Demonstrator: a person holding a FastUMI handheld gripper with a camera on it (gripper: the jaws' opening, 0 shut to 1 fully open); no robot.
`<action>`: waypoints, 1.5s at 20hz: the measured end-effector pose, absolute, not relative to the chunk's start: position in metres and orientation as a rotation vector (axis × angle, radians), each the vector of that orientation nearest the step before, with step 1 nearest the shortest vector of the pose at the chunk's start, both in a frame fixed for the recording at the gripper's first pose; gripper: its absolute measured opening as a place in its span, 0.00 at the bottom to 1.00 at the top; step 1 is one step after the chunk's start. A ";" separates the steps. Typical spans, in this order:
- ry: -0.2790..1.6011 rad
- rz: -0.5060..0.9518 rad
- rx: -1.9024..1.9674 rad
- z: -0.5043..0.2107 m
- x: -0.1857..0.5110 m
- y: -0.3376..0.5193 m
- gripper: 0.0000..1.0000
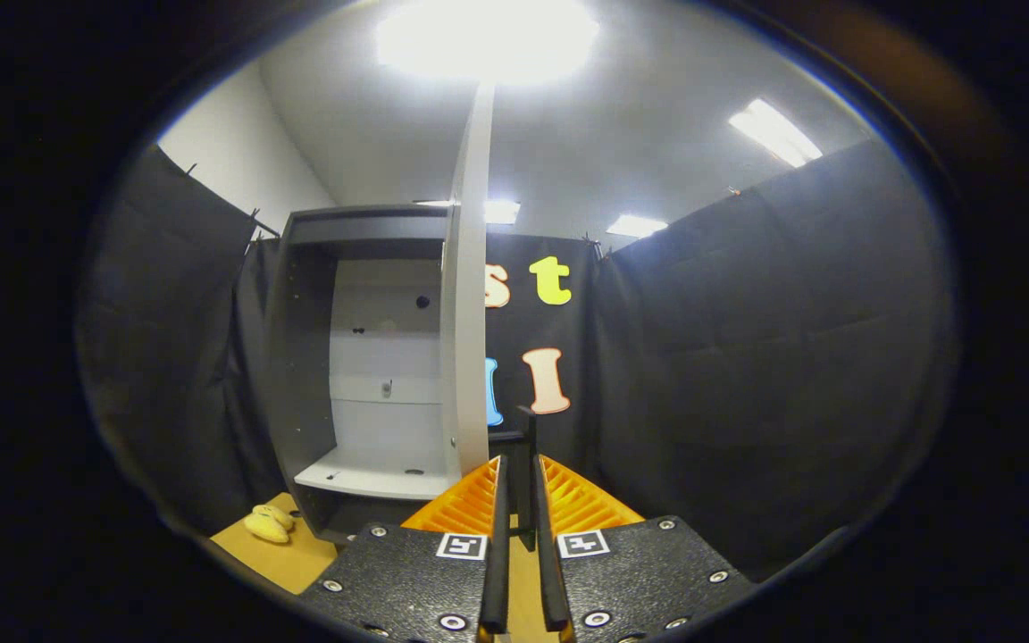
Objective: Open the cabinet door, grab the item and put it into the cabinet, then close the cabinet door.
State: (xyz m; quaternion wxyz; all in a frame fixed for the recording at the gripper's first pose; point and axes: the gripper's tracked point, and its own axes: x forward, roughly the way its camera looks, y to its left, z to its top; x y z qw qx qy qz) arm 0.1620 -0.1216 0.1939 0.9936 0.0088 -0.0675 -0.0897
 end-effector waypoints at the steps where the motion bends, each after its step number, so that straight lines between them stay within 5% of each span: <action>1: -0.147 -0.181 0.021 0.194 0.159 -0.116 0.20; 4: -0.192 -0.262 0.004 0.201 0.153 -0.125 0.35; 9: -0.287 -0.141 0.002 0.214 0.136 -0.067 0.82; 15: -0.270 0.060 -0.028 0.189 0.146 0.026 0.93; 30: -0.044 0.258 0.093 0.031 0.198 0.169 0.93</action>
